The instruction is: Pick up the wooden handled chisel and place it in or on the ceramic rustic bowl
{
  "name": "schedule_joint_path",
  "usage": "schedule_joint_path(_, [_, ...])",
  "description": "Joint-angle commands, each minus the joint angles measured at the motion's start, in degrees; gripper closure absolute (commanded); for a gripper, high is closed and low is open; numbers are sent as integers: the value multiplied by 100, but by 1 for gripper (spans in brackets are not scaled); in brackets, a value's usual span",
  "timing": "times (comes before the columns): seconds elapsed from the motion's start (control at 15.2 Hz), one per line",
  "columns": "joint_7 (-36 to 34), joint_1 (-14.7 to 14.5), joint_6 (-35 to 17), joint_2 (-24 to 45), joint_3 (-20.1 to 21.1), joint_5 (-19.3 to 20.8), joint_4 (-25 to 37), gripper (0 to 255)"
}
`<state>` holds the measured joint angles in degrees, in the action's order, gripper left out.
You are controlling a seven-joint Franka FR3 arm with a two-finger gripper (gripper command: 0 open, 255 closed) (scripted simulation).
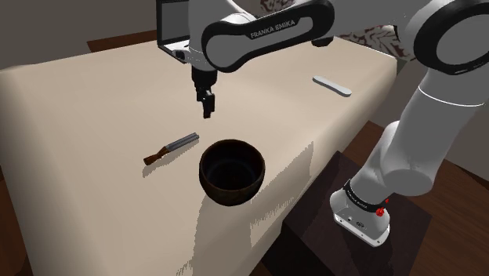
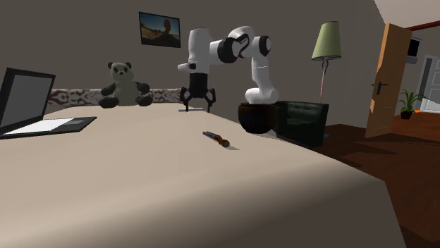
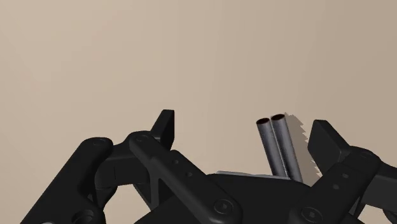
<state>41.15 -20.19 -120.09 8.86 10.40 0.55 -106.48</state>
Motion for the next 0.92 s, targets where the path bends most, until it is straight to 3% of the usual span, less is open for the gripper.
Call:
schedule_joint_path(0.0, [183,-109,-74,220,109,56,164,0])
schedule_joint_path(0.59, [878,-663,-246,1106,588,403,906,0])
schedule_joint_path(0.86, [846,-684,-491,1255,570,454,805,0])
